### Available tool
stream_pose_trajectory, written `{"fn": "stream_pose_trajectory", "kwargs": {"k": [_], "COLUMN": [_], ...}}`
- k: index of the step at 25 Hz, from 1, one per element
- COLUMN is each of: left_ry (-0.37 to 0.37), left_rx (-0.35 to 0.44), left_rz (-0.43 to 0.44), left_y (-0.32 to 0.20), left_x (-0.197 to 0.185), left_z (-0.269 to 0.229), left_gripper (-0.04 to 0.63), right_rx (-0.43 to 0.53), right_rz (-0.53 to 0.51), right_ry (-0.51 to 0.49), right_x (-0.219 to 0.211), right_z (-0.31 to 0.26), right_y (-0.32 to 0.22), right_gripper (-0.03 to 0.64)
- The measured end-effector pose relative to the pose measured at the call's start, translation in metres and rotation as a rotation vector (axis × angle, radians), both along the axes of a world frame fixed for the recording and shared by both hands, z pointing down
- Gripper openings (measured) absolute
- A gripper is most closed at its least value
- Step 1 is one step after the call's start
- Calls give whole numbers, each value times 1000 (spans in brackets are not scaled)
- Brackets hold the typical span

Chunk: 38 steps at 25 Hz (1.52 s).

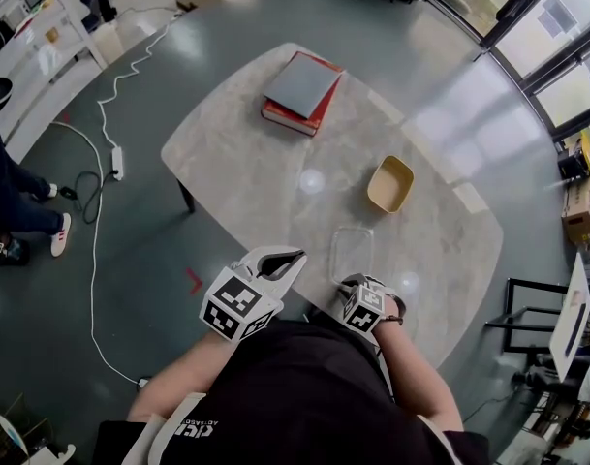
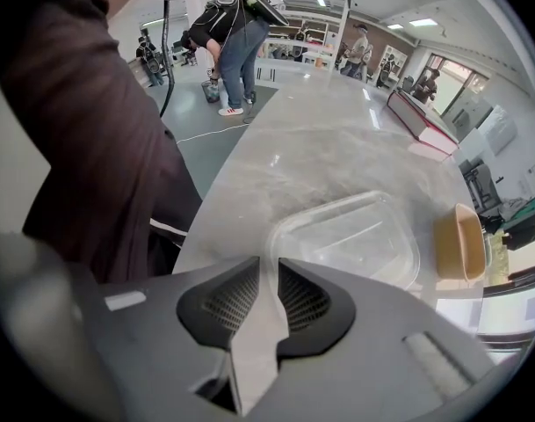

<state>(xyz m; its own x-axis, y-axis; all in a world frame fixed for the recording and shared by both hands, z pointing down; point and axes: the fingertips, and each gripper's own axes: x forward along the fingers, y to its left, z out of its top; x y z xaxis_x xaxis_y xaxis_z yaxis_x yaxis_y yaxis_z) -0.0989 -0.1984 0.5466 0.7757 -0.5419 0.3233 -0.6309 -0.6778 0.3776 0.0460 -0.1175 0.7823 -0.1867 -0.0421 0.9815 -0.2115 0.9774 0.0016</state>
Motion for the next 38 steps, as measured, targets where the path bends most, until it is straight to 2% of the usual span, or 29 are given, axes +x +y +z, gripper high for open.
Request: {"fn": "stream_pose_trajectory", "kwargs": {"k": [6,12,16,21,25,30,38], "left_ry": [1,9,11,-13,-28,-24,-46], "left_rx": [11,-3,-1,2,17,41,94], "left_rz": [9,8,31,49,55,37,-4], "left_y": [5,13,18,18,12,0,-21], "left_x": [0,-6,-3,4,23,52,84], "left_z": [-3,-2,-2,-4,-11,-27,-57], "left_gripper": [2,2,2,2,2,2,2], "right_rx": [32,-14,-10,37,66,126,251], "right_rz": [17,33,46,169,251,379,594], "right_ry": [8,0,-24,-159,-270,-414,-623], "right_x": [2,0,-4,-13,-3,32,117], "right_z": [3,3,-1,-31,-61,-108,-185], "right_y": [0,-1,-4,-9,-13,-24,-40], "right_gripper": [50,29,18,17,17,17,17]}}
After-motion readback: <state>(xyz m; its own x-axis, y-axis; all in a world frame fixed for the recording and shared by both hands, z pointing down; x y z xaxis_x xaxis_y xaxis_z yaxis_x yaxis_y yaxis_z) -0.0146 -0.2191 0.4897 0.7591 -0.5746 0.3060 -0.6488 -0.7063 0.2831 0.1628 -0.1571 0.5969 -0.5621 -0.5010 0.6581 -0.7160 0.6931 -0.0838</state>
